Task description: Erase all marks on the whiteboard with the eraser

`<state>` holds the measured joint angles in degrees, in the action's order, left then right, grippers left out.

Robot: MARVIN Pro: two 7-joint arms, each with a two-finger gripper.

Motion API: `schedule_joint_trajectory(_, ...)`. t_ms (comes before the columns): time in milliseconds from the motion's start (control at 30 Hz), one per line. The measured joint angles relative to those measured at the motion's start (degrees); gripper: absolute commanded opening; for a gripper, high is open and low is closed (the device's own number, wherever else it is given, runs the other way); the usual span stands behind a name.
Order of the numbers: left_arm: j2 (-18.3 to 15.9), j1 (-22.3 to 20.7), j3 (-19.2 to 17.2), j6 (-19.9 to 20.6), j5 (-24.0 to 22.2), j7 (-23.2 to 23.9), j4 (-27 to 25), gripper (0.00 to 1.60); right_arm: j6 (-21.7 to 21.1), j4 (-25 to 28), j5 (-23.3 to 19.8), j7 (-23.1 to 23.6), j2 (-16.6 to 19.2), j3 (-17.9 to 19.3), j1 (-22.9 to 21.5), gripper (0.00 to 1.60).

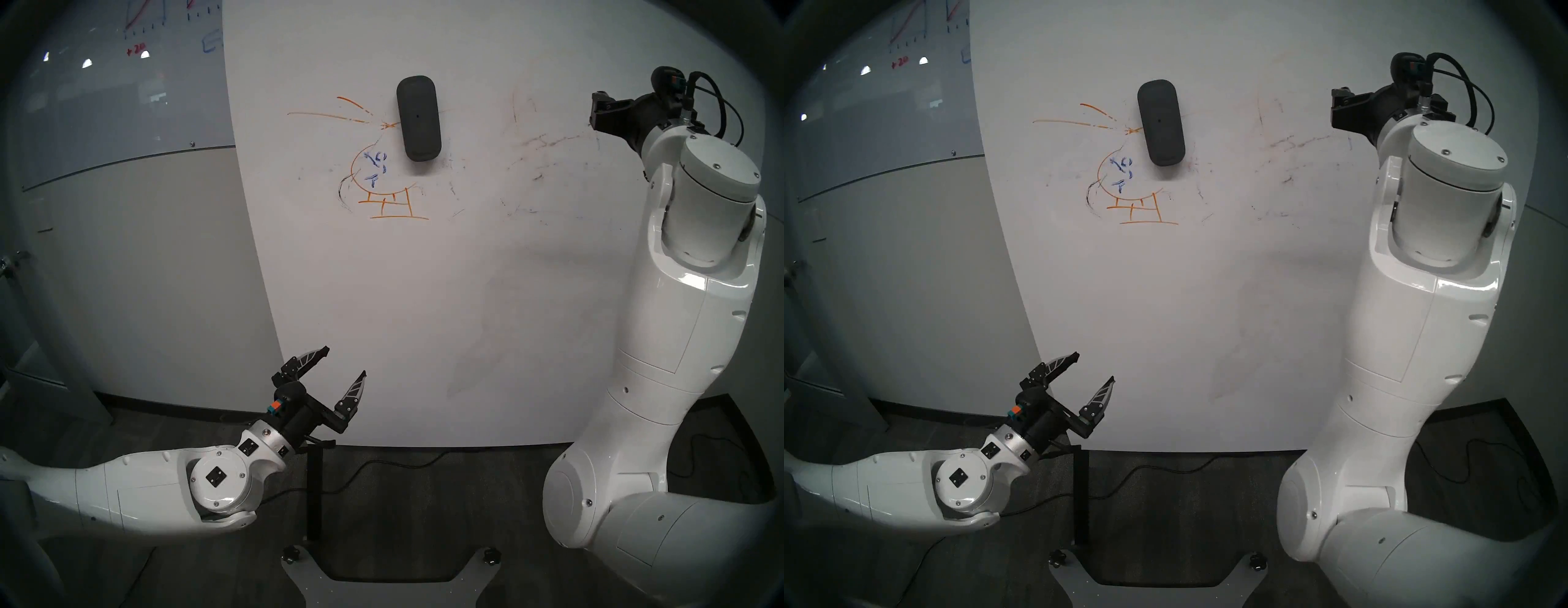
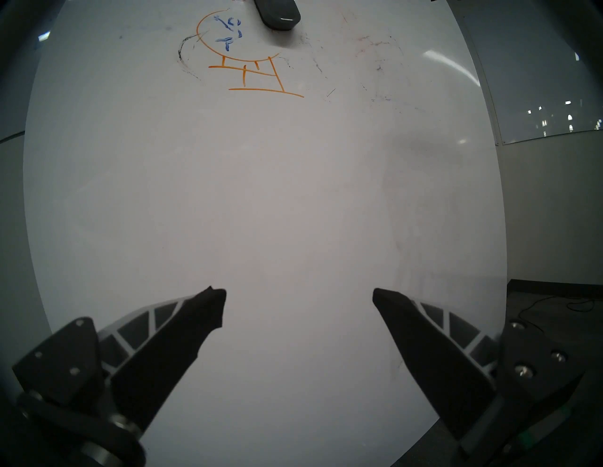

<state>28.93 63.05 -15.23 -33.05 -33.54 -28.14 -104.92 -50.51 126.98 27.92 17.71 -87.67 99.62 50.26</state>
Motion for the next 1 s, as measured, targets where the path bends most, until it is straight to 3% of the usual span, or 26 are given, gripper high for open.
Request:
schedule_joint_trajectory(233, 0.0, 0.0, 0.0, 0.0, 0.0, 0.0, 0.0, 1.6, -1.94, 2.75, -0.26, 1.2, 0.7, 1.7, 0.09, 1.6)
schedule_joint_trajectory(533, 0.0, 0.0, 0.0, 0.0, 0.0, 0.0, 0.0, 1.6, -1.59, 1.99, 0.27, 0.86, 1.22, 3.0, 0.3, 1.6)
schedule_joint_trajectory(1000, 0.0, 0.0, 0.0, 0.0, -0.01, 0.0, -0.01, 1.6, -0.17, 0.49, 2.64, -0.73, 1.48, 1.69, 1.44, 1.6)
